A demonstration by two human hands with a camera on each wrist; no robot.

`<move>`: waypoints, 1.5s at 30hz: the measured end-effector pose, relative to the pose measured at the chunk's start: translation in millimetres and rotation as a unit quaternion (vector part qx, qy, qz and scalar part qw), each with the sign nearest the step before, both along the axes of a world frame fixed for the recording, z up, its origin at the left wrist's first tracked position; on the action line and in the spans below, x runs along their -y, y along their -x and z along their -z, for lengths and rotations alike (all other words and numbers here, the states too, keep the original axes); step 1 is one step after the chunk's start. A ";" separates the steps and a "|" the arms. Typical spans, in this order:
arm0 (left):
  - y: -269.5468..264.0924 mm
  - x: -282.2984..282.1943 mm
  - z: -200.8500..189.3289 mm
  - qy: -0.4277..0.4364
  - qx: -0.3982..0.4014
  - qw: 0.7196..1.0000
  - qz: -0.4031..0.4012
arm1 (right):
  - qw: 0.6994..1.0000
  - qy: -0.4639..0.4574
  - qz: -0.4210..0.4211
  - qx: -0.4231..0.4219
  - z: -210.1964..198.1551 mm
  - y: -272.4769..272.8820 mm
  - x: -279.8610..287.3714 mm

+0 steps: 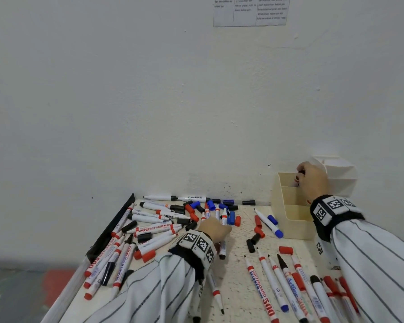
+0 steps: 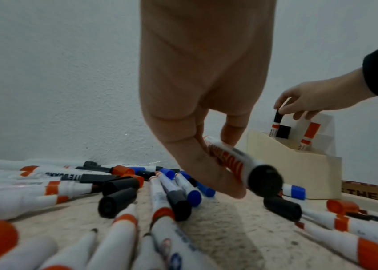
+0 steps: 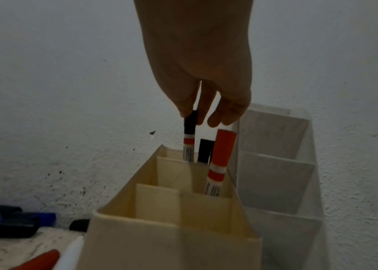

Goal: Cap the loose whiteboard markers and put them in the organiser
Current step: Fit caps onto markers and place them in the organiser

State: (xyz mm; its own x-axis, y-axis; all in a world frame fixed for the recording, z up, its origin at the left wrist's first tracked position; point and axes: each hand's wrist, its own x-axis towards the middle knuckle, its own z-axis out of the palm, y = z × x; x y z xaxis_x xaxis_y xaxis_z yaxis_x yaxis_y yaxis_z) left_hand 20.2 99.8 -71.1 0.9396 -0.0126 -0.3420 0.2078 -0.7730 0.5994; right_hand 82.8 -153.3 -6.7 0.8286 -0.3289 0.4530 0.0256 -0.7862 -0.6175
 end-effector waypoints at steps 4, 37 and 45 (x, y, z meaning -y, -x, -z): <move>-1.8 -9.5 2.1 0.010 0.028 1.000 -0.003 | 0.991 0.107 0.047 -0.061 11.4 -6.5 -0.7; 23.4 -51.1 -4.5 0.074 0.060 0.994 -0.045 | 0.848 0.263 -0.214 -0.408 57.9 61.7 -110.6; 26.6 -51.7 -4.8 0.056 0.089 0.994 -0.005 | 0.935 0.079 -0.247 -0.241 28.6 64.6 -111.5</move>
